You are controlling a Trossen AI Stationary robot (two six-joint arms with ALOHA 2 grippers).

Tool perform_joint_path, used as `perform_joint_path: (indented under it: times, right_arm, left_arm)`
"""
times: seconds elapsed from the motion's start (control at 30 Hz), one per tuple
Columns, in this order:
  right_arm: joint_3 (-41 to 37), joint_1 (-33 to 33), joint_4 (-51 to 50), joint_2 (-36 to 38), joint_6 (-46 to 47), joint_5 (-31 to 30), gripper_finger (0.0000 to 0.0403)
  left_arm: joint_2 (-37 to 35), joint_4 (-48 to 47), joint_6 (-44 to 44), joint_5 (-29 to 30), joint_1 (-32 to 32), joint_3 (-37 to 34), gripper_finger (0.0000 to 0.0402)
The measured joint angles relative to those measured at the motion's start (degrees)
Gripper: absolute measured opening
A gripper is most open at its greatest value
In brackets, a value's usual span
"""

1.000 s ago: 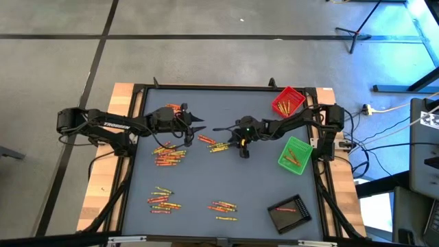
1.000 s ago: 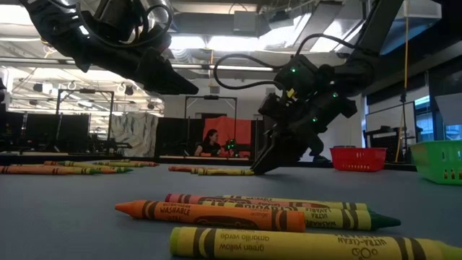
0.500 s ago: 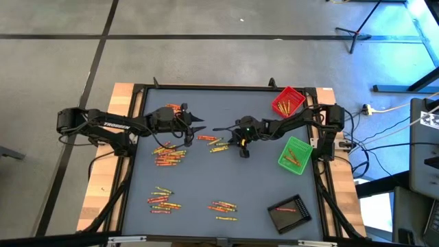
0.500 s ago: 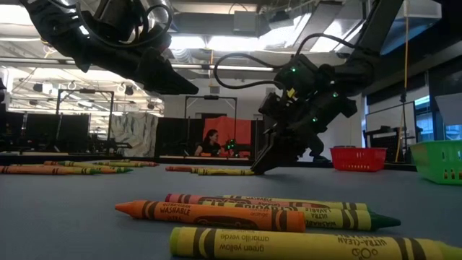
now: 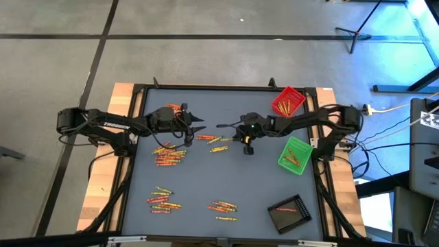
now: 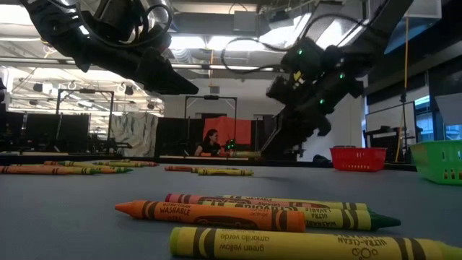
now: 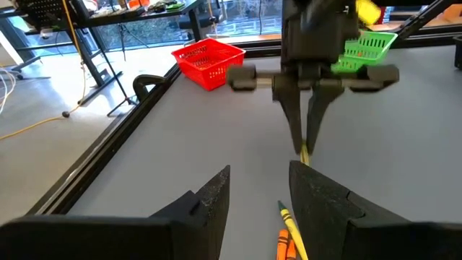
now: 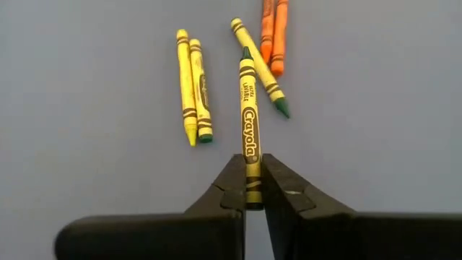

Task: Sort crayons
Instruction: Put the green crayon into the red bin

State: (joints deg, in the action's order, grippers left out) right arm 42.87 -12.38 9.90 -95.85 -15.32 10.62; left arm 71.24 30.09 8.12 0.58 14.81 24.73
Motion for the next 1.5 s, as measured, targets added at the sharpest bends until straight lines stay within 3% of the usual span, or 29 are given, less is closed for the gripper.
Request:
perform_joint_path:
  times: [0.4,0.63,1.07,1.2,1.5]
  right_arm:
    - [0.1,-0.3,-18.3,17.1,0.0,-19.5,0.0025]
    - [0.1,-6.9,-26.8,25.0,3.0,-26.7,0.0025]
    - [0.1,-27.7,-38.8,27.3,10.6,-29.1,0.0025]
    - [0.1,-30.6,-42.1,27.0,14.5,-32.1,0.0025]
    - [0.1,-32.7,-46.3,24.4,19.6,-32.3,0.0025]
  left_arm:
    - [0.0,0.0,0.0,0.0,0.0,0.0,0.0127]
    - [0.0,0.0,0.0,0.0,0.0,0.0,0.0127]
    - [0.0,0.0,0.0,0.0,0.0,0.0,0.0127]
    - [0.0,0.0,0.0,0.3,0.0,0.0,0.0127]
    - [0.0,0.0,0.0,0.4,0.0,0.0,0.0127]
